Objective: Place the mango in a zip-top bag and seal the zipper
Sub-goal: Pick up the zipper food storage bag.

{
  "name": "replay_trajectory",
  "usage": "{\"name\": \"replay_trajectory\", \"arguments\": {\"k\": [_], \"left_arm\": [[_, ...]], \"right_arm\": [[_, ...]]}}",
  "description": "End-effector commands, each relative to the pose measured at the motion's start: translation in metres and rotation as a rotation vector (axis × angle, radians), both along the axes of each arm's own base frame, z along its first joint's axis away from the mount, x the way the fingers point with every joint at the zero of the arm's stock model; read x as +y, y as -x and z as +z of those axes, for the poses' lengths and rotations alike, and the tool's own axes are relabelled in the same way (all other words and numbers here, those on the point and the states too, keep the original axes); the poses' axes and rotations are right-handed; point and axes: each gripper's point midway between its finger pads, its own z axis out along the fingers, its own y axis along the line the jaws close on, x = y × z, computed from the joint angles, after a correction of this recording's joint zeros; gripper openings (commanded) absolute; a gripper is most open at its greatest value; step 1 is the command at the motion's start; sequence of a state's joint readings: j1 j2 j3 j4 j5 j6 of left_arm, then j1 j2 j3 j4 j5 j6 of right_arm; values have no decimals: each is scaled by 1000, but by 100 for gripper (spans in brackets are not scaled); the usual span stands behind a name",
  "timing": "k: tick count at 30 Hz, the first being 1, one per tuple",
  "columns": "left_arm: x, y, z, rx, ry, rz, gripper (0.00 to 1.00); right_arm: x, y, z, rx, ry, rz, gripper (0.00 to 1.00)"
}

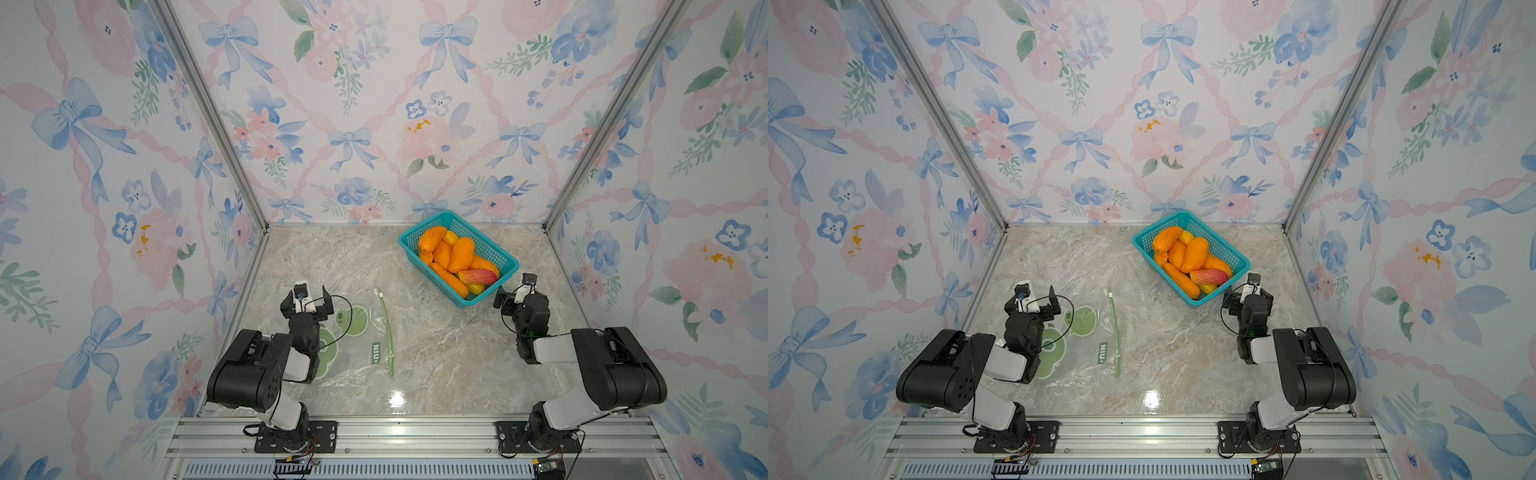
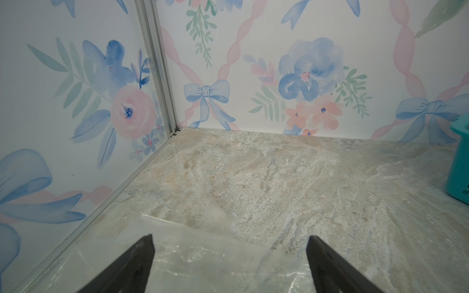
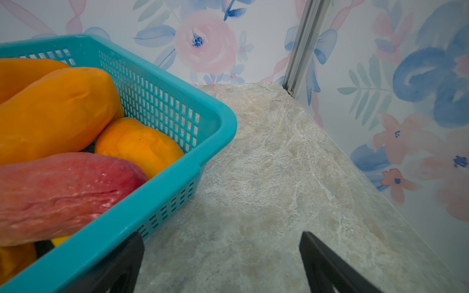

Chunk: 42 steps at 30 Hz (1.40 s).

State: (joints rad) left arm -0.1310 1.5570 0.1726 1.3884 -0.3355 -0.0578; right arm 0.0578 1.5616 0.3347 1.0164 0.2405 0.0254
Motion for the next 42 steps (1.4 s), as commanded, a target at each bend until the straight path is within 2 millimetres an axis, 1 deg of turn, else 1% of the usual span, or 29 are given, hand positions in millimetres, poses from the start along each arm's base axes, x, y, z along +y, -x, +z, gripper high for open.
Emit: {"name": "replay_trajectory", "arguments": {"k": [1, 5, 8, 10, 13, 16, 18, 19, 21, 23, 27, 32, 36, 39, 42], "left_arm": [[0, 1, 1, -5, 19, 0, 98], [1, 1, 2, -9, 21, 6, 98], [3, 7, 11, -38, 28, 12, 98], [5, 14, 19, -63, 31, 20, 98], [11, 26, 33, -107, 38, 59, 98], [15, 34, 50, -139, 58, 105, 98], [10, 34, 61, -150, 124, 90, 98], [7, 32, 61, -137, 149, 77, 98], [-4, 32, 67, -121, 215, 51, 98], [-21, 28, 68, -73, 262, -7, 98], [-57, 26, 59, 72, 343, -92, 98], [-94, 35, 36, 286, 385, -117, 98], [-135, 52, 20, 390, 401, -187, 98], [-167, 62, 11, 447, 366, -232, 98], [-190, 66, -4, 518, 302, -237, 98]], "right_arm": [[-4, 5, 12, -55, -28, -16, 99], [-13, 14, 22, -86, -49, -50, 99], [-21, 23, 35, -116, -62, -87, 99], [-25, 27, 44, -121, -64, -105, 99], [-27, 29, 63, -123, -62, -123, 99], [-29, 32, 87, -139, -79, -141, 99], [-29, 32, 102, -140, -107, -150, 99], [-28, 32, 107, -133, -117, -151, 99], [-24, 31, 117, -118, -121, -145, 99], [-16, 30, 125, -111, -114, -130, 99], [-1, 23, 135, -105, -113, -104, 99], [7, 8, 133, -38, -156, -116, 99], [13, -4, 127, 11, -178, -117, 99], [20, -10, 123, 29, -183, -106, 99], [29, -15, 120, 41, -178, -80, 99]]}}
